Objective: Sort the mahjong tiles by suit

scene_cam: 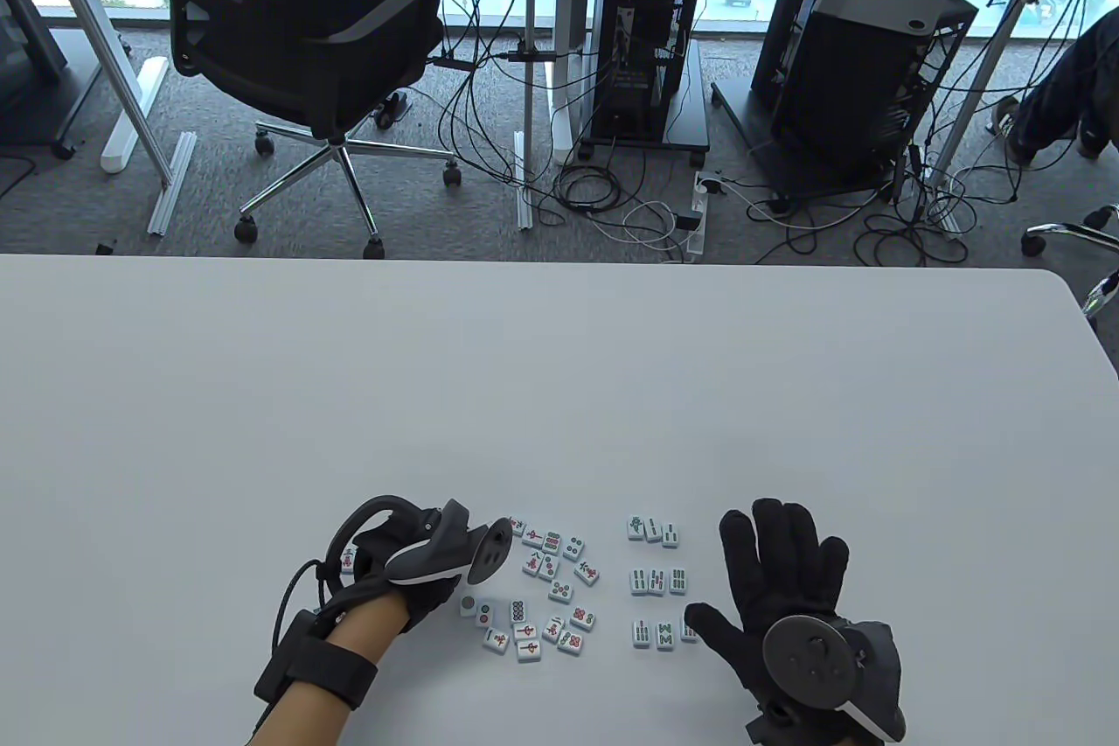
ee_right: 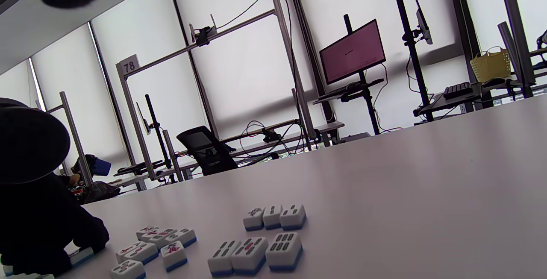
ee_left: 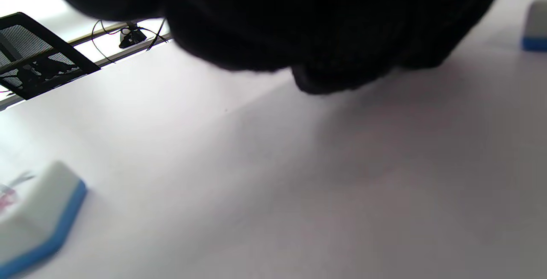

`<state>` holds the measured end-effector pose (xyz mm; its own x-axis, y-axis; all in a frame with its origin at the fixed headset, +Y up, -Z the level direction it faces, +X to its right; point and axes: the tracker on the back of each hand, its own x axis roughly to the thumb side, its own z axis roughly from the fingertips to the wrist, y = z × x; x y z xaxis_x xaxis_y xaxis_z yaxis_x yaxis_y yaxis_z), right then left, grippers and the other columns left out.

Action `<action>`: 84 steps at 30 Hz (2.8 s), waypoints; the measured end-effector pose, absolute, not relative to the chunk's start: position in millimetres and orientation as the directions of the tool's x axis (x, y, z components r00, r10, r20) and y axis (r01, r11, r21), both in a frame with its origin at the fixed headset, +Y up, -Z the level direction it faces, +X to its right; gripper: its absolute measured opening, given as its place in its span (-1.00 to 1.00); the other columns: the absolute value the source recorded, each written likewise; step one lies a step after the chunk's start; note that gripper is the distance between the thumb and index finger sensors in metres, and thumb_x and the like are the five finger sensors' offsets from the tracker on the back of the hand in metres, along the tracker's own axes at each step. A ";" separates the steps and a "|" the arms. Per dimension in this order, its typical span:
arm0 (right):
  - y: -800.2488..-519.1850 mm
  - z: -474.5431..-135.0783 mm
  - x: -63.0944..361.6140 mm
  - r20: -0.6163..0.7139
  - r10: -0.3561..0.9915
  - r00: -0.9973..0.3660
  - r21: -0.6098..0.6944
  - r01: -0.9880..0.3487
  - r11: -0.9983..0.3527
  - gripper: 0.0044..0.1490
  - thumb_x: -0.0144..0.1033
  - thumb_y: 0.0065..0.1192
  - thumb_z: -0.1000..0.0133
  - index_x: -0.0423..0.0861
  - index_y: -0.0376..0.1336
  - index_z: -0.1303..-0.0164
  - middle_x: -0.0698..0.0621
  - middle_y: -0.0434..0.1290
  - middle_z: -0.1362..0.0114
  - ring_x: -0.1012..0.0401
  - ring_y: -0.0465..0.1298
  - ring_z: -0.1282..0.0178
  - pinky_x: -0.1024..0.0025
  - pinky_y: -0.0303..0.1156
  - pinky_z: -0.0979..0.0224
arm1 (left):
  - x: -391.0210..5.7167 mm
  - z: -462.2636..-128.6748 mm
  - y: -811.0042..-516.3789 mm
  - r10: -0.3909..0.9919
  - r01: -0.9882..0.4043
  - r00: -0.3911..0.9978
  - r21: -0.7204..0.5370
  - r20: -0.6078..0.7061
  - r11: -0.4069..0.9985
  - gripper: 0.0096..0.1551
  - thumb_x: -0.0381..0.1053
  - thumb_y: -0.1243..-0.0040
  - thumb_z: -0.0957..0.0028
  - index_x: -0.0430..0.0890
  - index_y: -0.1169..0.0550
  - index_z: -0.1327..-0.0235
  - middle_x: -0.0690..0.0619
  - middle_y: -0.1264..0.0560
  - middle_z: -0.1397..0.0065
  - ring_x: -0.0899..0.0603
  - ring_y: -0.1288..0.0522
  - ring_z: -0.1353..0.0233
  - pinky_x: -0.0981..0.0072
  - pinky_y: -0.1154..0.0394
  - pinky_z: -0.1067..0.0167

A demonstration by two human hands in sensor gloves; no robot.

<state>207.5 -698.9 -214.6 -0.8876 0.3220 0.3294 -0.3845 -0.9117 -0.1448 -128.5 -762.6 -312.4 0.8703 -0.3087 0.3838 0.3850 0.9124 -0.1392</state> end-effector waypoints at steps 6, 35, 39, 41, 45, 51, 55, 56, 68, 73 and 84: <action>-698.8 -214.4 206.7 0.335 0.321 -0.886 -0.146 -0.386 -0.911 0.12 0.34 -0.05 -0.02 0.12 -0.41 -0.59 -0.13 -0.41 -0.71 -0.18 -0.42 -0.65 -0.45 -0.39 -0.51 | -130.9 -297.4 -739.6 -0.302 0.371 0.866 -0.106 0.399 0.922 -0.30 0.24 -0.40 0.34 -0.08 -0.61 -0.04 0.32 -0.71 0.44 0.08 -0.69 0.48 0.19 -0.64 0.31; -703.8 -216.4 202.5 0.321 0.304 -0.897 -0.111 -0.355 -0.928 0.12 0.34 -0.05 -0.02 0.11 -0.39 -0.60 -0.13 -0.40 -0.71 -0.18 -0.41 -0.65 -0.46 -0.38 -0.51 | -240.0 -205.7 -761.2 -0.324 0.387 0.908 -0.238 0.266 0.891 -0.29 0.26 -0.41 0.38 -0.09 -0.63 0.01 0.32 -0.72 0.44 0.08 -0.69 0.48 0.18 -0.64 0.32; -703.8 -216.8 203.0 0.321 0.309 -0.895 -0.112 -0.360 -0.926 0.12 0.34 -0.05 -0.02 0.11 -0.39 -0.60 -0.13 -0.40 -0.71 -0.18 -0.41 -0.65 -0.45 -0.38 -0.51 | -238.2 -205.4 -759.9 -0.348 0.419 0.894 -0.250 0.283 0.873 -0.23 0.31 -0.39 0.41 -0.08 -0.62 -0.03 0.31 -0.72 0.39 0.07 -0.70 0.45 0.17 -0.64 0.29; -703.7 -216.9 203.2 0.321 0.310 -0.895 -0.111 -0.361 -0.926 0.12 0.34 -0.05 -0.02 0.12 -0.39 -0.59 -0.13 -0.40 -0.71 -0.18 -0.41 -0.65 -0.46 -0.38 -0.51 | -237.6 -206.6 -754.1 -0.356 0.426 0.893 -0.261 0.274 0.866 -0.21 0.33 -0.39 0.42 -0.03 -0.61 -0.07 0.30 -0.73 0.38 0.06 -0.71 0.43 0.16 -0.63 0.29; -703.7 -217.4 203.6 0.322 0.318 -0.892 -0.109 -0.368 -0.923 0.12 0.34 -0.05 -0.02 0.12 -0.40 -0.60 -0.13 -0.40 -0.71 -0.18 -0.41 -0.65 -0.46 -0.38 -0.51 | -227.1 -213.7 -732.6 -0.369 0.429 0.893 -0.236 0.260 0.872 -0.27 0.33 -0.39 0.39 -0.05 -0.65 0.00 0.30 -0.73 0.42 0.06 -0.70 0.47 0.16 -0.63 0.32; -703.9 -217.3 204.0 0.323 0.319 -0.891 -0.111 -0.370 -0.922 0.12 0.34 -0.05 -0.02 0.12 -0.39 -0.60 -0.13 -0.40 -0.71 -0.18 -0.41 -0.65 -0.46 -0.38 -0.51 | -183.8 -245.4 -700.8 -0.336 0.370 0.894 -0.068 0.295 0.926 -0.32 0.29 -0.38 0.36 -0.03 -0.65 0.00 0.30 -0.73 0.44 0.06 -0.70 0.50 0.17 -0.63 0.33; -703.9 -217.3 204.2 0.324 0.323 -0.889 -0.110 -0.375 -0.921 0.12 0.34 -0.05 -0.02 0.12 -0.39 -0.60 -0.13 -0.40 -0.71 -0.18 -0.41 -0.65 -0.46 -0.38 -0.51 | -152.3 -273.1 -694.8 -0.323 0.333 0.896 0.021 0.305 0.943 -0.35 0.29 -0.35 0.33 -0.01 -0.66 0.01 0.31 -0.73 0.45 0.06 -0.69 0.50 0.17 -0.63 0.33; -704.0 -217.3 204.2 0.325 0.324 -0.889 -0.110 -0.375 -0.920 0.12 0.34 -0.05 -0.02 0.12 -0.40 -0.60 -0.13 -0.40 -0.71 -0.18 -0.41 -0.65 -0.46 -0.38 -0.51 | -143.3 -281.7 -695.2 -0.319 0.325 0.897 0.033 0.306 0.945 -0.35 0.28 -0.35 0.32 -0.01 -0.66 0.02 0.31 -0.72 0.46 0.06 -0.69 0.51 0.17 -0.63 0.34; -704.1 -217.5 204.5 0.327 0.330 -0.885 -0.107 -0.382 -0.918 0.12 0.34 -0.05 -0.02 0.12 -0.39 -0.60 -0.13 -0.40 -0.71 -0.18 -0.41 -0.65 -0.46 -0.38 -0.51 | -72.8 -331.6 -737.3 -0.355 0.372 0.845 0.039 0.400 0.928 -0.36 0.24 -0.33 0.28 0.06 -0.60 -0.10 0.31 -0.72 0.36 0.06 -0.70 0.41 0.17 -0.63 0.24; -704.3 -217.7 204.1 0.329 0.332 -0.884 -0.103 -0.383 -0.918 0.12 0.34 -0.05 -0.02 0.12 -0.40 -0.60 -0.13 -0.41 -0.71 -0.18 -0.41 -0.65 -0.45 -0.38 -0.51 | -71.0 -340.9 -749.2 -0.338 0.365 0.853 0.008 0.398 0.931 -0.37 0.24 -0.32 0.26 0.12 -0.58 -0.13 0.32 -0.72 0.32 0.07 -0.71 0.38 0.17 -0.63 0.22; -704.5 -217.9 204.0 0.325 0.326 -0.888 -0.102 -0.375 -0.921 0.12 0.34 -0.05 -0.02 0.12 -0.40 -0.60 -0.13 -0.40 -0.71 -0.18 -0.41 -0.65 -0.45 -0.38 -0.51 | -86.3 -350.3 -762.7 -0.244 0.295 0.909 -0.106 0.338 0.950 -0.44 0.28 -0.22 0.20 -0.07 -0.71 0.16 0.28 -0.73 0.42 0.05 -0.70 0.48 0.16 -0.63 0.32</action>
<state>204.0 -704.5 -217.9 -0.8880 0.3256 0.3248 -0.3751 -0.9213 -0.1021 -86.3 -762.7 -350.3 0.9090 -0.2444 0.3376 0.2947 0.9497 -0.1060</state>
